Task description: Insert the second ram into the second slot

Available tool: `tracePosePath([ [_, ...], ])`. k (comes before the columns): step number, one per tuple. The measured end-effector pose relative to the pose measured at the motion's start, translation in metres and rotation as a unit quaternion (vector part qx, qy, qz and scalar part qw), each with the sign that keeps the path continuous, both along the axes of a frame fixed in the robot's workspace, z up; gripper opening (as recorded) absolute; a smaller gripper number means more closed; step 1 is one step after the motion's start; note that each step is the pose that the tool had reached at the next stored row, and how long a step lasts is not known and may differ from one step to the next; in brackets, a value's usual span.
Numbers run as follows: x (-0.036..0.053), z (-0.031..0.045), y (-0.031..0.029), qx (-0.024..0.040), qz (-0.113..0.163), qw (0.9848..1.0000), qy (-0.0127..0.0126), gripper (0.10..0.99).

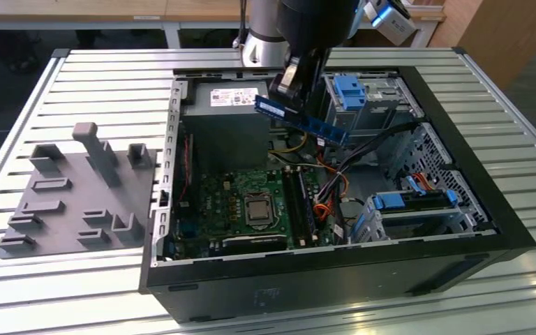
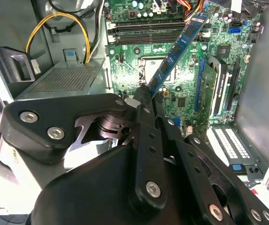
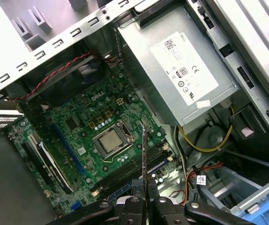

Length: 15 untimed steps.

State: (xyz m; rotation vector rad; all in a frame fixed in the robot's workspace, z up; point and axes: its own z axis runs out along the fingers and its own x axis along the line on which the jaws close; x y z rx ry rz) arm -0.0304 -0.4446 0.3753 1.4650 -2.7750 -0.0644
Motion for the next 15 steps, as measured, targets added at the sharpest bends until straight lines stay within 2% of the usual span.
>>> tracePosePath([
  [15, 0.0000, -0.0001, 0.0000, 0.0000, -0.024, 0.9997, 0.0000, 0.137],
])
